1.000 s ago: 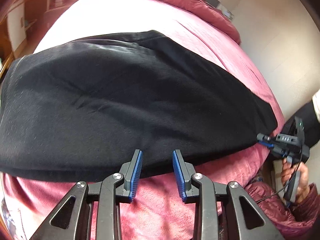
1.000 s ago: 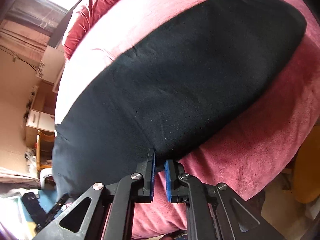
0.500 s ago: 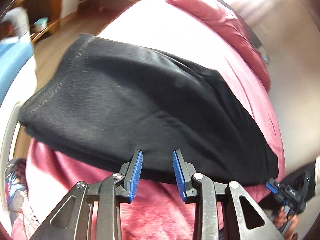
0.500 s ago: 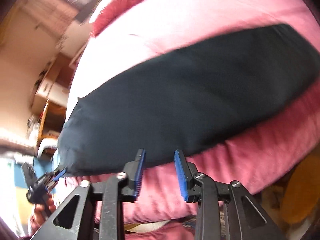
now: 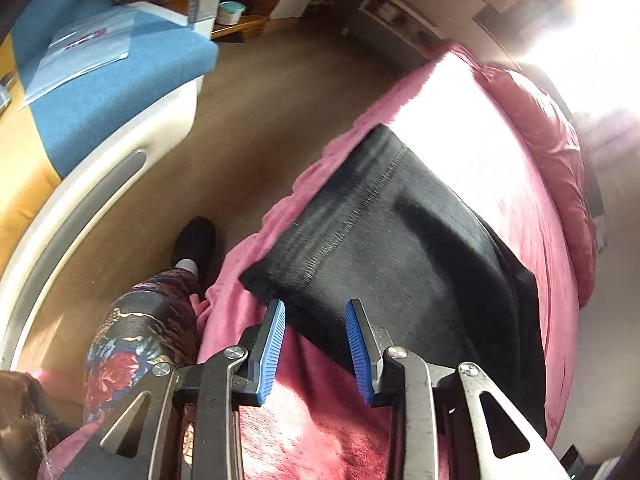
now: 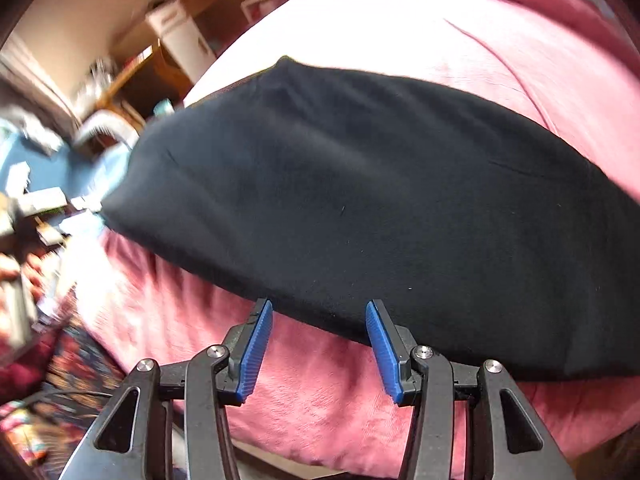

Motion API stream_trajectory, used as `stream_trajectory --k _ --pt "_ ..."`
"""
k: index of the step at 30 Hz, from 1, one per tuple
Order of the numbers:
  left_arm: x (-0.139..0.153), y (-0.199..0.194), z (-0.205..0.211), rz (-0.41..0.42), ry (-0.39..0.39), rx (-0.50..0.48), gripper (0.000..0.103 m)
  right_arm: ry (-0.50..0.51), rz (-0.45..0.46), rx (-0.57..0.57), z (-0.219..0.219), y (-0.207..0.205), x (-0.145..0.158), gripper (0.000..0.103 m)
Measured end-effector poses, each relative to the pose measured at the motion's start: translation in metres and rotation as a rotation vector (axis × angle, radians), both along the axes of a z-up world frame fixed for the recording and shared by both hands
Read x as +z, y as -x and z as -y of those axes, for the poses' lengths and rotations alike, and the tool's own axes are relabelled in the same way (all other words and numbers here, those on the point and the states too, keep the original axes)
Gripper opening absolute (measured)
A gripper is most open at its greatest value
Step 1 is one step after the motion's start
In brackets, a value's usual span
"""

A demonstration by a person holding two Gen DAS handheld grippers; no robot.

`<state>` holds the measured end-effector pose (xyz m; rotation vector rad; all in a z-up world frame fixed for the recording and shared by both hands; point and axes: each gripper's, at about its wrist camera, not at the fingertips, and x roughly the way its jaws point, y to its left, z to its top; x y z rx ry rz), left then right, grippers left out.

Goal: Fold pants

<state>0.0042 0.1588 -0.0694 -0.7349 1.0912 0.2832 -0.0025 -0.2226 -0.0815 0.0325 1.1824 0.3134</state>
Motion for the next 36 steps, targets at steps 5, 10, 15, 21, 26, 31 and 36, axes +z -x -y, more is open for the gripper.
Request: stream_trajectory --k 5,10,15,21,26,31,36 --pt "-0.015 -0.002 -0.021 -0.024 0.033 0.042 0.032 0.056 -0.007 -0.004 -0.006 -0.011 -0.012 0.019" --pt "-0.022 -0.012 -0.026 -0.004 0.056 0.004 0.026 0.057 -0.002 0.008 -0.008 -0.016 -0.008 0.01" --pt "-0.008 -0.015 -0.024 0.054 0.007 -0.063 0.008 0.026 0.0 0.021 0.008 -0.011 0.006 0.004" --pt "0.006 -0.014 -0.024 0.07 -0.083 -0.121 0.007 0.013 0.01 0.053 0.014 0.003 0.012 0.0" --pt "-0.013 -0.015 -0.019 -0.012 -0.136 -0.151 0.007 0.01 -0.05 0.03 0.02 -0.002 -0.01 0.0" --pt "-0.01 -0.017 -0.022 -0.064 -0.215 -0.095 0.027 -0.109 -0.051 0.028 0.039 -0.012 0.007 0.003" --pt "0.034 -0.013 -0.014 0.075 -0.31 -0.083 0.027 -0.174 0.042 0.011 0.051 -0.041 0.043 0.013"
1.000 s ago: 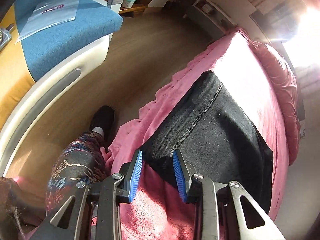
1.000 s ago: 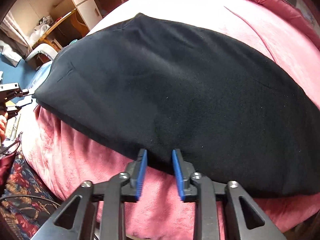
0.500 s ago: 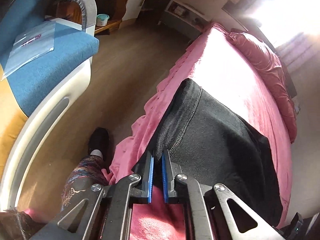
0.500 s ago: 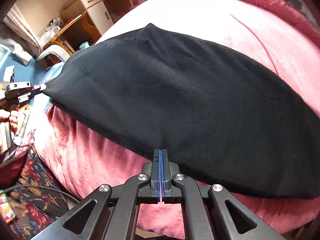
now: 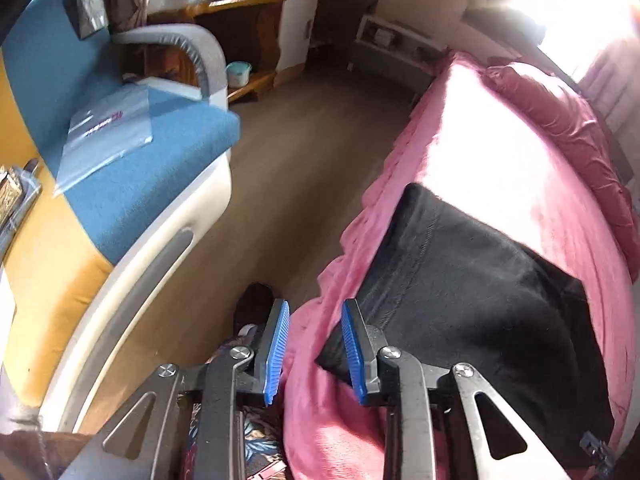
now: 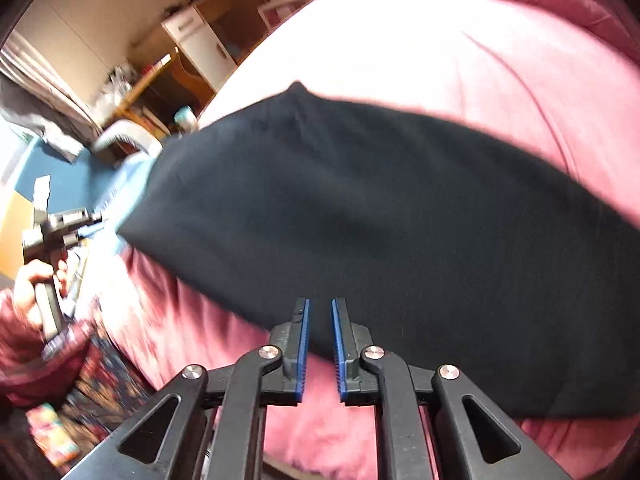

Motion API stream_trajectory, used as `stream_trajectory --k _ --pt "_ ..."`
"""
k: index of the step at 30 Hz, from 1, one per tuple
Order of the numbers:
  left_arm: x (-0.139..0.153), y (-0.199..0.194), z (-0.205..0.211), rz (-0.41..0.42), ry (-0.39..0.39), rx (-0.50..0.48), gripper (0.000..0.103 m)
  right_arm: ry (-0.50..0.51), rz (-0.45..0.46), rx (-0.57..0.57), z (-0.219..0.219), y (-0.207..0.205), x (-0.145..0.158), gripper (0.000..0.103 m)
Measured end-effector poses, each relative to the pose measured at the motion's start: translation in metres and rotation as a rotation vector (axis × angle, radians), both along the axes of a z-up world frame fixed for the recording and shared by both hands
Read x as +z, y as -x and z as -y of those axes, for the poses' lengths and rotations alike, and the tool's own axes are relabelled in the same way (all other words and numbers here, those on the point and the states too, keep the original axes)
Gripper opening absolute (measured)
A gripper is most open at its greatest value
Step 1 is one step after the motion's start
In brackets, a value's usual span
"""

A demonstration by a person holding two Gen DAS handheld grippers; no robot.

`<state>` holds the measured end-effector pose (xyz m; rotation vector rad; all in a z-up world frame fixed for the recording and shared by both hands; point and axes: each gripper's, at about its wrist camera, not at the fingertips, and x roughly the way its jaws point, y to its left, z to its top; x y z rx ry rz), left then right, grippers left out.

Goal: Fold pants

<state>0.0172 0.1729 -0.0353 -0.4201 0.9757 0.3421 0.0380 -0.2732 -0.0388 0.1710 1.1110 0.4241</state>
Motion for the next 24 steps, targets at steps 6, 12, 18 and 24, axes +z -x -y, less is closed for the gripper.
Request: stream_trajectory --k 6,12,18,24 --pt "0.018 -0.018 0.079 0.145 0.109 -0.38 0.027 -0.029 0.05 -0.024 -0.009 -0.063 0.021 0.015" --pt "-0.006 -0.033 0.165 0.103 0.189 -0.707 0.027 -0.052 0.049 -0.034 -0.031 -0.134 0.037 0.029" --pt "-0.04 -0.028 0.199 -0.015 0.2 -0.835 0.027 -0.023 -0.046 -0.006 -0.059 -0.184 0.01 0.028" --pt "-0.055 -0.01 0.203 -0.076 0.174 -0.879 0.018 -0.017 -0.06 0.047 -0.075 -0.19 -0.004 0.008"
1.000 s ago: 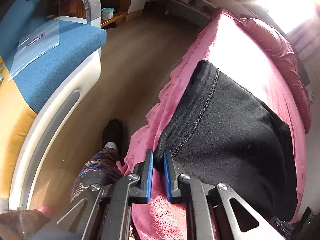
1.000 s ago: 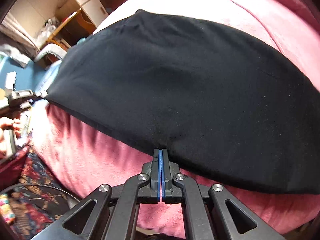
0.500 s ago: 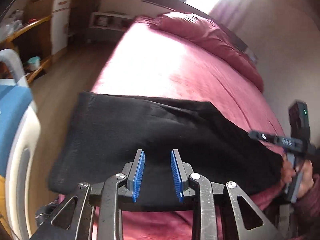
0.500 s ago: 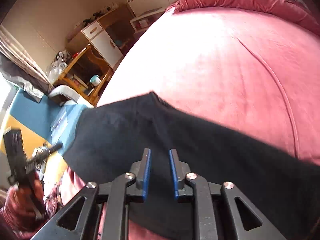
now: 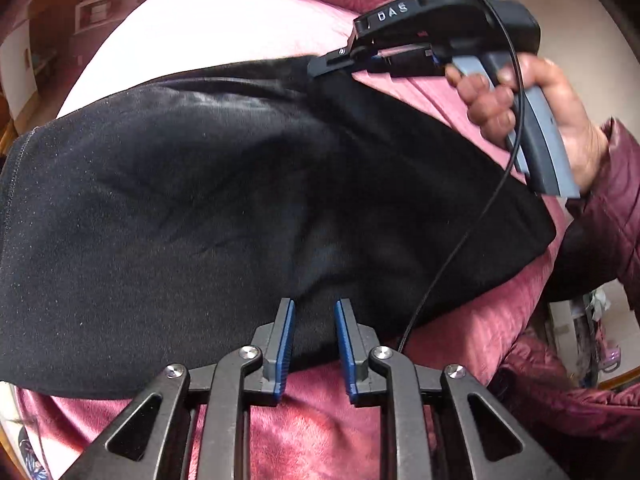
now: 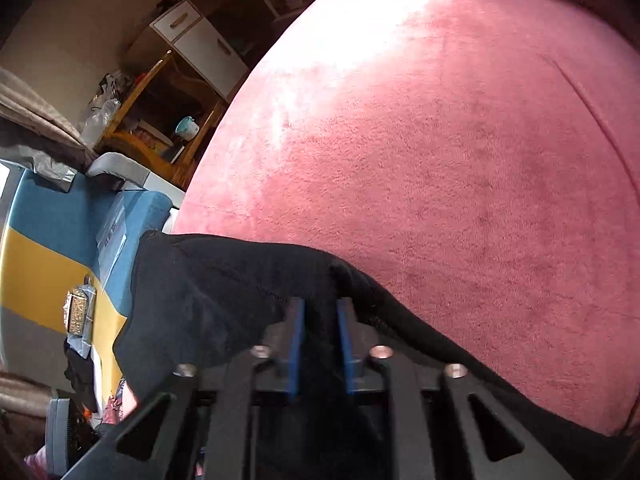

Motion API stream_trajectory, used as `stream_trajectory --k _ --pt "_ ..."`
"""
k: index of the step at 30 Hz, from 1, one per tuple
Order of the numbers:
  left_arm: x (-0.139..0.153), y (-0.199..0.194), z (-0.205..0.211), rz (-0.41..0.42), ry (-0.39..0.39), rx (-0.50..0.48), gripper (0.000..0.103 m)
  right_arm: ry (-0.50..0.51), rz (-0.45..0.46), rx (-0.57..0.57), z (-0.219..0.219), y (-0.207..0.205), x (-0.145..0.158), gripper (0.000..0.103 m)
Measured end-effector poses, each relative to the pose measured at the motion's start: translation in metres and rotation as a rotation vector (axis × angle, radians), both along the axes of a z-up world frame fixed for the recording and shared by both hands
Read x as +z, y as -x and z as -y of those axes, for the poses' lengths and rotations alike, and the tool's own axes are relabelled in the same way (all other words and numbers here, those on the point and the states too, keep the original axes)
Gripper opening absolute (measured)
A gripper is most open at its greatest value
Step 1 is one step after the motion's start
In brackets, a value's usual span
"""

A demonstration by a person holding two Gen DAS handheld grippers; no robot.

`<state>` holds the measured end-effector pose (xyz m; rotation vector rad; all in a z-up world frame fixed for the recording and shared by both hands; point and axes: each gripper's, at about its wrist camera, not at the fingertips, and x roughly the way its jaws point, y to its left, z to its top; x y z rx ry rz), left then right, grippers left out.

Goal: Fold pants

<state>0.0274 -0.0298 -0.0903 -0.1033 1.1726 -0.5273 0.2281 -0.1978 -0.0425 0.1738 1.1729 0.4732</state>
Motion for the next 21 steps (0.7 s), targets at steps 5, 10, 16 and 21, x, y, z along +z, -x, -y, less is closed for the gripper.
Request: stream_trajectory --k 5,10,16,21 --pt "-0.002 0.003 -0.008 -0.025 0.02 0.017 0.016 0.03 -0.024 -0.032 0.0 -0.01 -0.015 0.01" --pt "0.01 -0.005 -0.029 -0.01 0.06 0.075 0.023 -0.014 0.043 -0.028 0.016 0.027 0.008 0.048" --pt "0.019 -0.007 -0.072 0.008 0.077 0.205 0.024 -0.039 0.073 0.144 0.014 0.112 0.027 0.049" --pt "0.023 -0.01 -0.101 -0.006 0.052 0.315 0.024 0.041 0.053 0.304 -0.017 0.179 0.001 0.048"
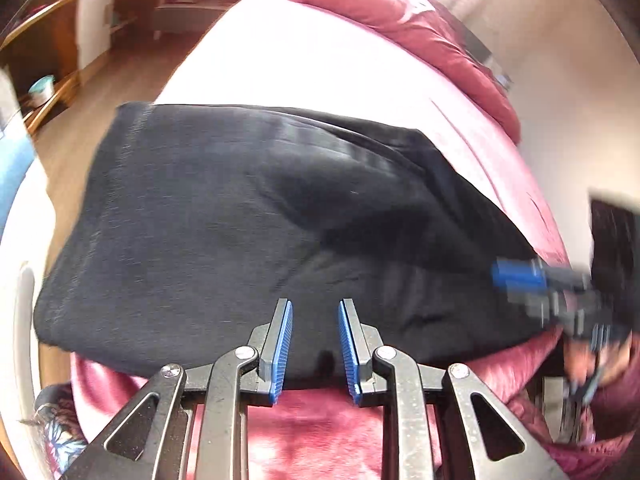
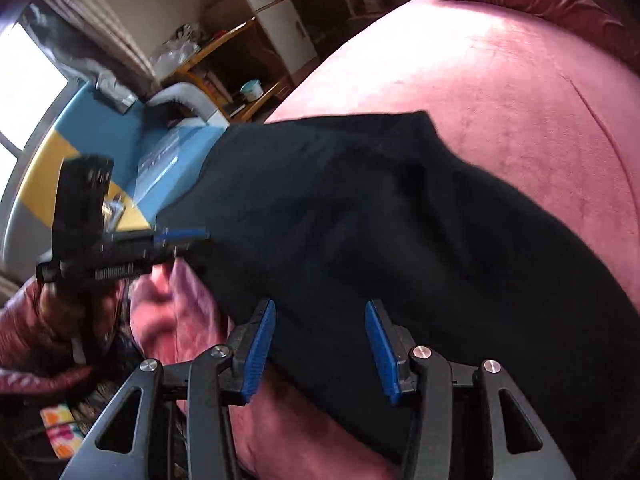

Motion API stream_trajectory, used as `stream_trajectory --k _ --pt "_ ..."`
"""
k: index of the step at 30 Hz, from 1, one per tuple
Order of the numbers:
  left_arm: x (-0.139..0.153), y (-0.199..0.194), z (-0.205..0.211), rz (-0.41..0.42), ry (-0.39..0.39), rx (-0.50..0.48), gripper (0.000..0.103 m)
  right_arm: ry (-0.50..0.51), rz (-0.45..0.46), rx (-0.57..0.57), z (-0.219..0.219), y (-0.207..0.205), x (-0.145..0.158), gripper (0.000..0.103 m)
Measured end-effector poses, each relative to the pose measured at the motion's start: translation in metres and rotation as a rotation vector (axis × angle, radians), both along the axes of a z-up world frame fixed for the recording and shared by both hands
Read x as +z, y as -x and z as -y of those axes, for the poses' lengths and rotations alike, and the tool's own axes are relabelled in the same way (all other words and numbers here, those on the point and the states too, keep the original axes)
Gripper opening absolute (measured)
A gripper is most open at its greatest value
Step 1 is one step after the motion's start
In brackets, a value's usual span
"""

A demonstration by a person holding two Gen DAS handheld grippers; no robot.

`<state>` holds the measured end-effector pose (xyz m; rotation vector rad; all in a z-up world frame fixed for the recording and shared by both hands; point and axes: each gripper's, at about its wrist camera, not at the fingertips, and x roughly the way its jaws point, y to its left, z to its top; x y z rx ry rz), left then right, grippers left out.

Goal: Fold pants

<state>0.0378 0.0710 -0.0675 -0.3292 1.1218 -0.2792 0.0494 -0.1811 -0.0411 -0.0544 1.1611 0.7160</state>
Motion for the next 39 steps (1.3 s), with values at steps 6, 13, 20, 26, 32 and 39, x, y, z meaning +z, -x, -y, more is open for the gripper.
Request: stream_trajectory --k 6,13,20,26,32,39 --pt "0.001 0.01 -0.04 -0.029 0.03 0.17 0.027 0.144 0.038 0.066 -0.026 0.022 -0.031 0.046" --pt "0.014 0.024 -0.104 -0.001 -0.042 0.398 0.027 0.195 0.082 0.049 -0.027 0.022 -0.042 0.011" --pt "0.002 0.034 -0.157 -0.082 -0.062 0.507 0.04 0.193 0.08 0.045 -0.03 0.024 -0.045 0.008" --pt "-0.021 0.019 -0.145 -0.126 0.029 0.501 0.038 0.189 0.081 0.052 -0.029 0.027 -0.042 0.002" --pt "-0.017 0.017 -0.123 -0.077 -0.021 0.439 0.005 0.166 0.083 0.049 -0.023 0.031 -0.029 0.001" --pt "-0.018 0.016 -0.121 -0.098 -0.095 0.42 0.006 0.121 0.051 0.034 -0.016 0.041 -0.032 0.001"
